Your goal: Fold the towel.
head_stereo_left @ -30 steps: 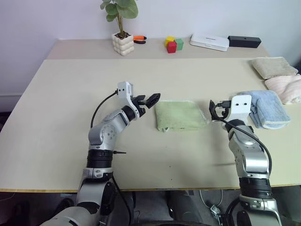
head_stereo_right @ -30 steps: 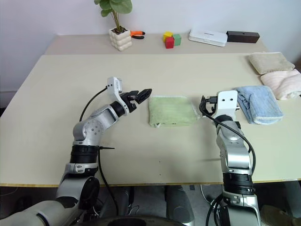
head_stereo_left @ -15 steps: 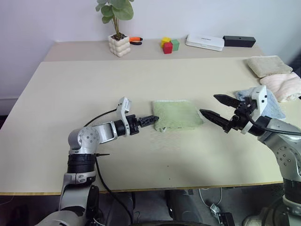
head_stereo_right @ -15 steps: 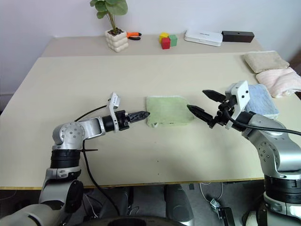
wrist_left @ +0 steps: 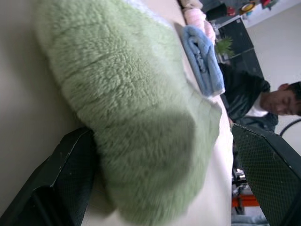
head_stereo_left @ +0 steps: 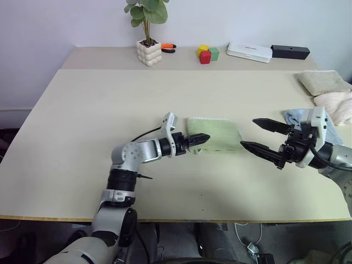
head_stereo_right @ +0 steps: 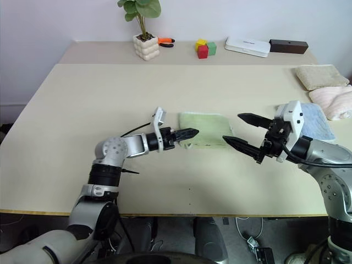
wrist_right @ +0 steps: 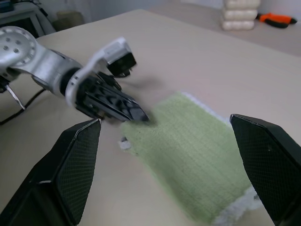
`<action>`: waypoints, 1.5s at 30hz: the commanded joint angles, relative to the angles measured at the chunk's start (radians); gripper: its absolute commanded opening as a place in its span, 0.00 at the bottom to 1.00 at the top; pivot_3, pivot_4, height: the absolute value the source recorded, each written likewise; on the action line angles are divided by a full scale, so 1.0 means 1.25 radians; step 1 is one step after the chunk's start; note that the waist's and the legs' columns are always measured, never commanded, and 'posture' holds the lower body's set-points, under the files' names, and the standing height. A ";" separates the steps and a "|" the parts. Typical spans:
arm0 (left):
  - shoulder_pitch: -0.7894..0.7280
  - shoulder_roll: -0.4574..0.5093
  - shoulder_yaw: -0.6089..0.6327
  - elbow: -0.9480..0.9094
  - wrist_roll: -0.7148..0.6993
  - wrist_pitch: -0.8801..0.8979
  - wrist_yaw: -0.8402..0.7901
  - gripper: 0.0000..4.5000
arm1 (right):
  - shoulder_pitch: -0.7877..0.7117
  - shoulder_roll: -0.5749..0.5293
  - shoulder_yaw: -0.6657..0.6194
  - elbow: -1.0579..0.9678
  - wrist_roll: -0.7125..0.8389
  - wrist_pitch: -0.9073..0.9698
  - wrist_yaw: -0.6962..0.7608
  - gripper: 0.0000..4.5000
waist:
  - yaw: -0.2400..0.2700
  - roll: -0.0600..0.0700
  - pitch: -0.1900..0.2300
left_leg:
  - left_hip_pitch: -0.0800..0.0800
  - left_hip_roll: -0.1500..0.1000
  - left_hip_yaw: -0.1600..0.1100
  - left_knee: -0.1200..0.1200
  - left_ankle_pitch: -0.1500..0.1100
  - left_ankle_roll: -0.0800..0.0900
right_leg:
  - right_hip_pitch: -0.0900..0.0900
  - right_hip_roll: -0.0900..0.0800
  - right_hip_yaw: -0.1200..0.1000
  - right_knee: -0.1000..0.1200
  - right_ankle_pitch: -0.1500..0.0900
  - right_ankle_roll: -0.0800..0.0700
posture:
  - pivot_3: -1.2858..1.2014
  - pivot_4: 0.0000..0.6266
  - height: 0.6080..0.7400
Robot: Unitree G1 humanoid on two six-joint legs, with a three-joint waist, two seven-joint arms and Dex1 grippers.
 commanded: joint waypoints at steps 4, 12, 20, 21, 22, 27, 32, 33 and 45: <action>-0.029 -0.072 0.041 0.097 -0.007 0.005 0.040 0.47 | 0.016 -0.014 -0.053 -0.037 0.006 -0.026 -0.007 1.00 | -0.004 0.000 0.000 | 0.000 0.000 0.000 0.000 0.000 0.000 | -0.001 0.000 0.000 0.000 0.000 0.001 | 0.52 0.24 1.00; -0.037 -0.035 0.113 0.065 0.000 -0.049 0.082 0.00 | 0.015 -0.002 -0.049 -0.049 -0.003 -0.063 -0.010 1.00 | -0.013 0.000 0.000 | 0.001 0.000 0.000 0.000 0.000 0.000 | 0.000 0.000 0.000 0.001 0.000 0.001 | 0.52 0.24 1.00; 0.058 0.085 0.276 -0.131 -0.053 -0.068 0.181 0.00 | -0.048 0.018 0.040 -0.027 -0.023 -0.077 -0.018 1.00 | -0.033 0.000 0.000 | 0.001 0.001 0.000 -0.003 0.000 0.000 | -0.003 0.001 0.001 0.003 0.000 0.001 | 0.52 0.24 1.00; 0.070 0.092 0.308 -0.148 -0.060 -0.088 0.202 0.00 | -0.056 0.020 0.051 -0.018 -0.027 -0.081 -0.015 1.00 | -0.031 0.000 0.000 | 0.000 0.001 0.000 -0.003 0.000 0.000 | -0.003 0.001 0.000 0.003 0.000 0.001 | 0.52 0.24 1.00; 0.080 0.097 0.332 -0.163 -0.061 -0.108 0.222 0.00 | -0.064 0.023 0.060 -0.008 -0.029 -0.084 -0.013 1.00 | -0.029 0.000 0.001 | 0.000 0.001 0.000 -0.002 0.000 0.000 | -0.003 0.001 0.000 0.003 0.000 0.001 | 0.52 0.24 1.00; 0.140 0.102 0.459 -0.226 -0.045 -0.285 0.329 0.00 | -0.106 0.034 0.110 0.032 -0.048 -0.100 0.007 1.00 | -0.012 -0.001 0.001 | -0.001 0.001 0.000 -0.001 0.000 0.000 | -0.002 0.000 0.000 0.002 0.000 0.001 | 0.52 0.24 1.00; 0.166 0.087 0.525 -0.237 -0.048 -0.427 0.415 0.00 | -0.138 0.037 0.134 0.070 -0.062 -0.112 0.024 1.00 | -0.005 -0.002 0.002 | -0.001 0.001 0.000 -0.001 0.000 0.000 | -0.003 0.000 0.000 0.001 0.000 0.001 | 0.52 0.24 1.00; 0.173 0.080 0.534 -0.242 -0.037 -0.463 0.437 0.00 | -0.144 0.036 0.138 0.078 -0.066 -0.115 0.027 1.00 | -0.005 -0.002 0.002 | -0.001 0.001 0.000 -0.001 0.000 0.000 | -0.002 0.000 0.000 0.001 0.000 0.001 | 0.52 0.24 1.00; 0.235 0.058 0.441 -0.273 -0.057 -0.478 0.453 0.00 | -0.155 0.033 0.139 0.108 -0.087 -0.126 0.048 1.00 | -0.007 -0.002 0.002 | -0.001 0.001 0.000 -0.001 0.000 0.000 | -0.002 0.001 0.000 0.001 0.000 0.001 | 0.52 0.24 1.00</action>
